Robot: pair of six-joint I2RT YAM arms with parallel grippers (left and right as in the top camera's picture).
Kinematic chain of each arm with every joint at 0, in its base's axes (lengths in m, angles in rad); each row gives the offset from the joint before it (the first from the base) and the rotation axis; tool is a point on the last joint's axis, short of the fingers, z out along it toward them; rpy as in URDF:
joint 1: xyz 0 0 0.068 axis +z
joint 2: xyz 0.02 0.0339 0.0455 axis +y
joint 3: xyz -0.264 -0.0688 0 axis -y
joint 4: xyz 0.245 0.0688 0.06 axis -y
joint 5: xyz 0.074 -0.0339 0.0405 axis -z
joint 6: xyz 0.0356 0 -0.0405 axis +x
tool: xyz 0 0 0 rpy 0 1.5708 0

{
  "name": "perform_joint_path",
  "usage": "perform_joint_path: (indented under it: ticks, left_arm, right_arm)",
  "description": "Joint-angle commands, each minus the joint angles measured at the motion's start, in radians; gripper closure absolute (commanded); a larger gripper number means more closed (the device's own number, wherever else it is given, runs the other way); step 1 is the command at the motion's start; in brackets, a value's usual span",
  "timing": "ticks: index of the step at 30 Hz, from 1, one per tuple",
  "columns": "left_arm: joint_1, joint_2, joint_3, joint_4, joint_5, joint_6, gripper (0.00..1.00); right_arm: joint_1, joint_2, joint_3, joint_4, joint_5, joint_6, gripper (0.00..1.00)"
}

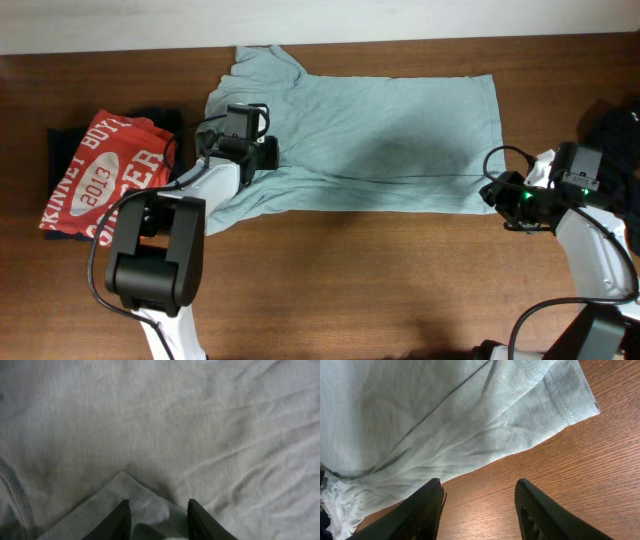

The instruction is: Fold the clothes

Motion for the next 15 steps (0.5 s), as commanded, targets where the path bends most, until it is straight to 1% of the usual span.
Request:
perform_joint_path:
  ticks: [1, 2, 6, 8, 9, 12, 15]
  left_arm:
    - [0.008, 0.013, 0.006, 0.022, -0.026, 0.002, 0.65]
    - [0.008, 0.014, 0.006, 0.027, -0.027, 0.002, 0.68]
    - [0.008, 0.017, 0.006, 0.032, -0.027, 0.002, 0.90]
    - [0.008, 0.017, 0.006, 0.032, -0.023, 0.002, 0.98]
    - [0.008, 0.017, 0.006, 0.032, -0.017, 0.002, 1.00]
    - [0.008, 0.017, 0.013, 0.031, 0.003, 0.002, 1.00]
    - [0.008, 0.016, 0.038, -0.004, -0.002, 0.002, 1.00]
  right_arm:
    - [0.006, -0.005, 0.011, -0.004, -0.009, -0.014, 0.50]
    - [0.006, -0.005, 0.011, -0.005, -0.009, -0.014, 0.50]
    - [0.006, -0.005, 0.011, -0.007, -0.009, -0.014, 0.50]
    - [0.006, -0.005, 0.011, -0.007, -0.009, -0.014, 0.50]
    - [0.006, -0.005, 0.011, -0.007, -0.009, -0.014, 0.50]
    - [0.006, -0.005, 0.011, -0.007, -0.009, -0.014, 0.50]
    - [0.006, -0.005, 0.011, -0.008, -0.009, -0.014, 0.50]
